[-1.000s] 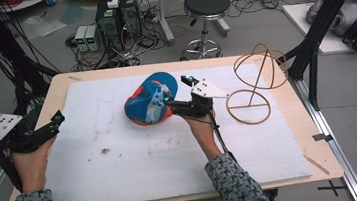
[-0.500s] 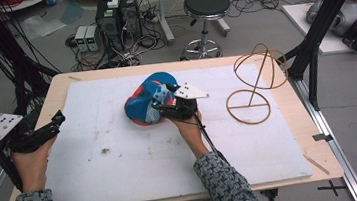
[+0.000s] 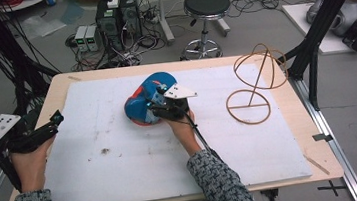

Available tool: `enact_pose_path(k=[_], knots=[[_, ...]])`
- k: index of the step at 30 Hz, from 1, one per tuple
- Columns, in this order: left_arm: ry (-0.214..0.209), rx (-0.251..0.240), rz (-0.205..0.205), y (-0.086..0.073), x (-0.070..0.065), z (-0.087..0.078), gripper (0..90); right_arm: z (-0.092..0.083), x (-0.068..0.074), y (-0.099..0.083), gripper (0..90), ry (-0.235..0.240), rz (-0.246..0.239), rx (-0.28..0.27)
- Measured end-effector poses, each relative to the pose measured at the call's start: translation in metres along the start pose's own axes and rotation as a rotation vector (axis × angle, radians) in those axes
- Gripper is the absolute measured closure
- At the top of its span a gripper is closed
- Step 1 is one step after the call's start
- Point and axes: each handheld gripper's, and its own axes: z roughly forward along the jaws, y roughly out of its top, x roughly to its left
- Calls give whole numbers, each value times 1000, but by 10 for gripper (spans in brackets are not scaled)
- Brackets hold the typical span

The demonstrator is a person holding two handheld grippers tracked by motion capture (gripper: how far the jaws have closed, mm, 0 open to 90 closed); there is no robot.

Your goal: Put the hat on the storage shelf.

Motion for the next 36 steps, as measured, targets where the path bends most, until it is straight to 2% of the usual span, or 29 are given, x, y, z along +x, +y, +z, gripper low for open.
enact_pose_path(k=[7, 9, 10, 14, 17, 22, 27, 34, 36], knots=[[-3, 2, 1, 0, -1, 0, 164, 0, -2, 0, 649, -5, -12, 16], [-1, 3, 1, 0, 0, 0, 164, 0, -3, 0, 674, -5, -17, 15], [-1, 1, -3, 0, 0, 0, 164, 0, -3, 1, 754, -12, -21, 17], [2, 1, -3, 0, 1, 0, 164, 0, -5, 1, 854, -17, -30, 31], [2, -2, -3, 1, 1, -1, 164, -1, -6, 2, 874, -26, -38, 29], [4, 0, -4, 0, 2, 0, 164, -7, -14, 10, 879, -42, 11, -5], [2, 3, -2, 0, 1, 0, 164, -15, -22, 22, 880, -72, 30, -34], [5, 2, -5, 0, 2, 0, 164, -25, -32, 43, 881, -97, 1, -63], [5, 1, -7, 0, 2, 0, 164, -31, -38, 54, 881, -109, -10, -70]])
